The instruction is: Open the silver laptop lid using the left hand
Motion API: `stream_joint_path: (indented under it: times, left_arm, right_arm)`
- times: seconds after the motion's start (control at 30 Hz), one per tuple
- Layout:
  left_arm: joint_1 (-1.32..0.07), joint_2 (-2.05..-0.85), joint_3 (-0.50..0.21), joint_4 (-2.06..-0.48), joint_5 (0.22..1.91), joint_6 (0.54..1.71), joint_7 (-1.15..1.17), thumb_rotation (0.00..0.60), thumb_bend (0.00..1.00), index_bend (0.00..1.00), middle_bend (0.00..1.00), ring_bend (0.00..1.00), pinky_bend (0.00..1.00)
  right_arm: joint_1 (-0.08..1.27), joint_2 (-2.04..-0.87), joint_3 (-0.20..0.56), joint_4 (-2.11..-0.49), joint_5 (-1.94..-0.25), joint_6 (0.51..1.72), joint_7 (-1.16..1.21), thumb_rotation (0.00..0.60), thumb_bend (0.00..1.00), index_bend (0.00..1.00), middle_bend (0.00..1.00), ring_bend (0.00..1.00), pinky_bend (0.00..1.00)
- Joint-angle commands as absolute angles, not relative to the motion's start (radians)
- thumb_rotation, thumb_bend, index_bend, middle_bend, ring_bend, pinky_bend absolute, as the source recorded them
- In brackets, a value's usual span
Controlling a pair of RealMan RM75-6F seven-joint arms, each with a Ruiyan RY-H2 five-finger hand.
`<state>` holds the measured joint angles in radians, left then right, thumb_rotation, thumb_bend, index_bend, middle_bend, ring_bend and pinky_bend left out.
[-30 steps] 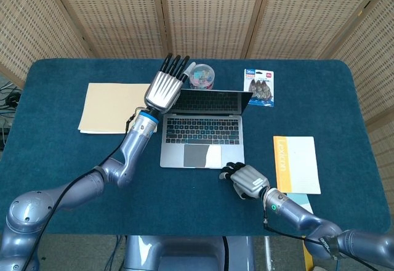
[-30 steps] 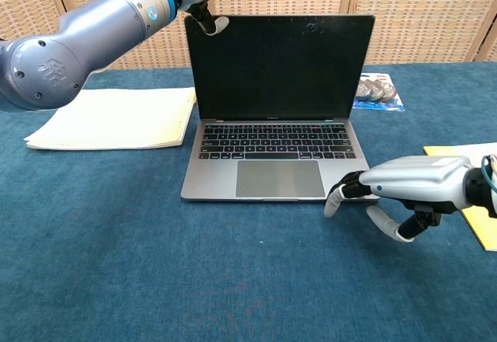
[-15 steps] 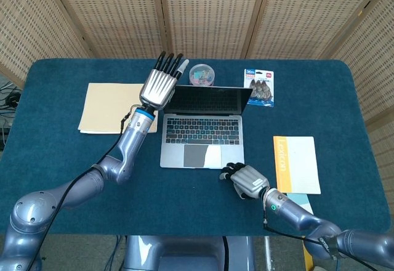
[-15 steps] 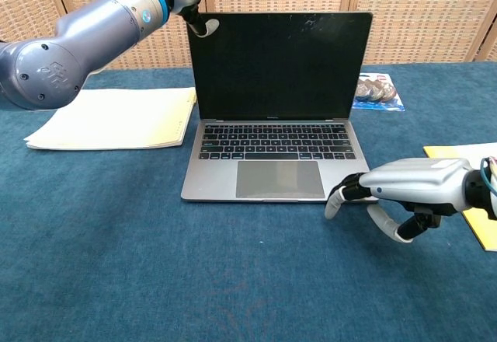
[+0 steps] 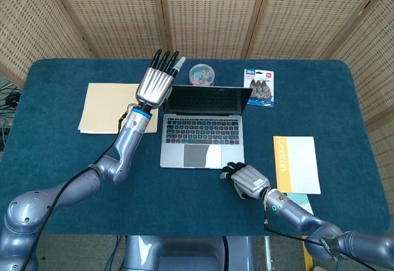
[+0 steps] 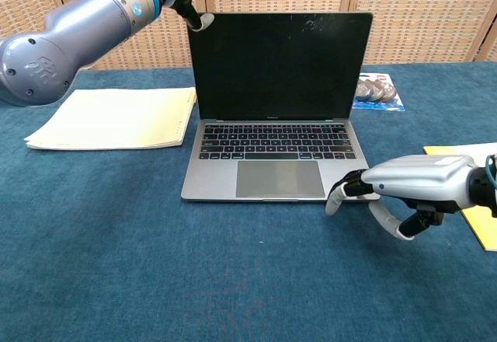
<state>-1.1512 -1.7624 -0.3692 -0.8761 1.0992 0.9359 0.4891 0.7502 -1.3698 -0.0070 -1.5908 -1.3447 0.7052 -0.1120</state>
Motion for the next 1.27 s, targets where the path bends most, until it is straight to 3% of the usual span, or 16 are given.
stream_joint_path:
  times: [0.03,0.33,0.43,0.5,0.57,0.6,0.63,0.7,0.77,0.8,0.93,1.1,1.27]
  left_arm:
    - [-1.128,-1.717,-0.365,-0.942,1.126,0.950,0.428,0.600,0.45,0.00,0.00,0.00,0.00]
    - [-0.981,-1.447,-0.320,-1.271,1.258,1.055,0.235,0.600,0.43,0.00,0.00,0.00,0.00]
    - [-0.910,-1.355,-0.315,-1.368,1.265,1.111,0.185,0.600,0.36,0.00,0.00,0.00,0.00]
    - [-0.873,-1.311,-0.310,-1.410,1.262,1.134,0.167,0.600,0.25,0.00,0.00,0.00,0.00]
    - [-0.815,-1.259,-0.300,-1.461,1.237,1.162,0.151,0.600,0.13,0.00,0.00,0.00,0.00]
    - [-0.794,-1.241,-0.296,-1.482,1.222,1.167,0.146,0.600,0.06,0.00,0.00,0.00,0.00]
    - [-0.760,-1.213,-0.288,-1.517,1.195,1.175,0.140,0.600,0.03,0.00,0.00,0.00,0.00]
    - [-0.719,-1.183,-0.279,-1.562,1.163,1.191,0.139,0.600,0.00,0.00,0.00,0.00,0.00]
    - [-0.658,-1.150,-0.257,-1.619,1.122,1.216,0.128,0.600,0.00,0.00,0.00,0.00,0.00]
    - [-0.625,-1.131,-0.243,-1.654,1.108,1.230,0.120,0.600,0.00,0.00,0.00,0.00,0.00]
    - [-0.518,-1.054,-0.170,-1.782,1.095,1.275,0.124,0.600,0.00,0.00,0.00,0.00,0.00]
    - [-0.387,-0.982,-0.051,-1.916,1.178,1.346,0.123,0.600,0.00,0.00,0.00,0.00,0.00]
    - [-0.291,-1.007,0.028,-1.907,1.311,1.439,0.087,0.600,0.00,0.00,0.00,0.00,0.00]
  right_arm:
    - [0.743,-1.358,-0.002,-1.608,-1.353,0.724,-0.102,0.600,0.93,0.20,0.14,0.04,0.13]
    - [0.673,-1.189,0.027,-1.749,-1.465,0.916,0.007,0.600,0.93,0.20,0.14,0.04,0.13]
    - [0.616,-1.100,0.025,-1.782,-1.509,1.024,0.068,0.600,0.92,0.20,0.14,0.04,0.13]
    - [0.582,-1.061,0.021,-1.782,-1.532,1.085,0.098,0.600,0.88,0.20,0.14,0.04,0.13]
    - [0.516,-1.025,0.024,-1.765,-1.531,1.195,0.108,0.600,0.77,0.20,0.14,0.04,0.13]
    - [0.490,-1.019,0.026,-1.756,-1.522,1.237,0.103,0.600,0.63,0.20,0.13,0.03,0.13]
    - [0.446,-1.019,0.032,-1.740,-1.503,1.305,0.090,0.600,0.45,0.20,0.11,0.02,0.12]
    - [0.398,-1.028,0.037,-1.722,-1.481,1.376,0.074,0.600,0.18,0.19,0.06,0.00,0.08]
    - [0.339,-1.039,0.037,-1.699,-1.443,1.445,0.074,0.600,0.03,0.14,0.02,0.00,0.02]
    - [0.310,-1.046,0.032,-1.688,-1.429,1.474,0.081,0.600,0.00,0.11,0.01,0.00,0.01]
    - [0.229,-1.075,0.018,-1.653,-1.410,1.556,0.108,0.600,0.00,0.00,0.00,0.00,0.00]
    - [0.134,-1.117,0.005,-1.634,-1.415,1.671,0.097,0.600,0.00,0.00,0.00,0.00,0.00]
    - [0.080,-1.132,-0.013,-1.639,-1.450,1.737,0.086,0.600,0.00,0.00,0.00,0.00,0.00]
